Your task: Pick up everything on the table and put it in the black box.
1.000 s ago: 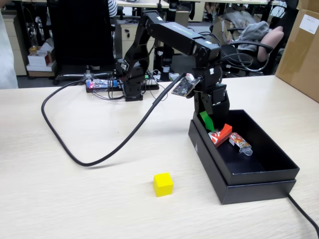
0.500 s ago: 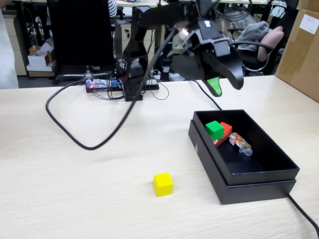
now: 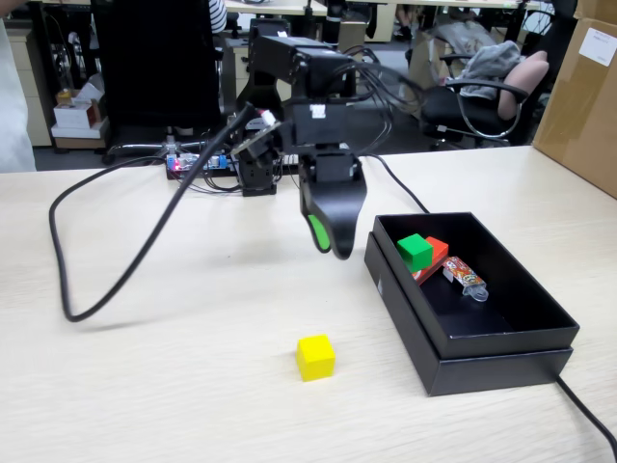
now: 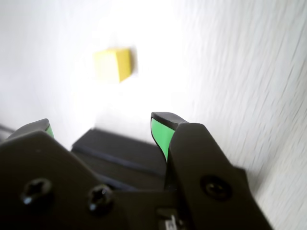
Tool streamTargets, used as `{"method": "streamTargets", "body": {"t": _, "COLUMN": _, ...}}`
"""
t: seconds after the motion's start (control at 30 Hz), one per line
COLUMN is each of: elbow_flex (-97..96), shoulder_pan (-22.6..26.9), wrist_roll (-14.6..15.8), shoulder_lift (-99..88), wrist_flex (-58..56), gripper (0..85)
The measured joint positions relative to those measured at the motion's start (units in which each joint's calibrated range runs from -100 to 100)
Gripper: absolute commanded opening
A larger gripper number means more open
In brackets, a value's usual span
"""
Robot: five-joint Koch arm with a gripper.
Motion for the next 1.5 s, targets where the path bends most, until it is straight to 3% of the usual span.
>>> {"method": "streamTargets", "body": {"t": 0.27, "elbow_flex": -4.7, "shoulder_pan": -1.6, "wrist_roll": -1.5, "shoulder_lift": 6.8, "wrist_flex": 3.8, "gripper": 41.8}}
{"method": "streamTargets", "body": {"t": 0.77, "elbow_flex": 12.5, "shoulder_pan": -2.4, "wrist_roll": -3.7, "shoulder_lift": 26.1, "wrist_flex": 5.8, "gripper": 41.6}}
{"method": "streamTargets", "body": {"t": 1.4, "elbow_flex": 18.9, "shoulder_pan": -2.1, "wrist_roll": -4.2, "shoulder_lift": 37.9, "wrist_flex": 5.8, "gripper": 41.4}}
{"method": "streamTargets", "body": {"t": 1.43, "elbow_flex": 19.4, "shoulder_pan": -2.1, "wrist_roll": -4.2, "shoulder_lift": 38.1, "wrist_flex": 5.8, "gripper": 41.1}}
{"method": "streamTargets", "body": {"t": 1.5, "elbow_flex": 19.6, "shoulder_pan": -2.1, "wrist_roll": -4.2, "shoulder_lift": 38.3, "wrist_flex": 5.8, "gripper": 32.6}}
